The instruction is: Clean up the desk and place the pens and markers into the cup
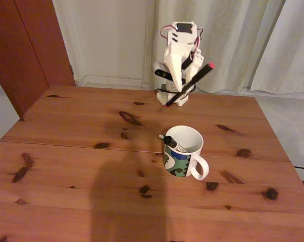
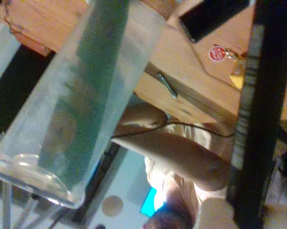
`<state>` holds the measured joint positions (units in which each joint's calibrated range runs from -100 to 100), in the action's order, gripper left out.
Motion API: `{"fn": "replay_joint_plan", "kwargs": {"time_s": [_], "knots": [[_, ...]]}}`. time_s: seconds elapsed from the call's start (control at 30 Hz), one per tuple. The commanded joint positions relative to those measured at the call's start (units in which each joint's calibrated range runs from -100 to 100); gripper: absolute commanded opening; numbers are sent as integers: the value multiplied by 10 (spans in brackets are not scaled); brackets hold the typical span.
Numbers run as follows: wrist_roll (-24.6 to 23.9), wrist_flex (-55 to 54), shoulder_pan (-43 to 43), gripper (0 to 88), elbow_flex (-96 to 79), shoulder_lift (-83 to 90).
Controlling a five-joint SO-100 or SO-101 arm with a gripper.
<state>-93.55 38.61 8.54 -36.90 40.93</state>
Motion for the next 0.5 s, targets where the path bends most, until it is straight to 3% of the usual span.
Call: {"fn": "replay_joint_plan", "kwargs": {"time_s": [0.0, 0.47], "knots": [[-4, -68, 20, 8, -21, 18], [-1, -231, 27, 8, -157, 16]]}}
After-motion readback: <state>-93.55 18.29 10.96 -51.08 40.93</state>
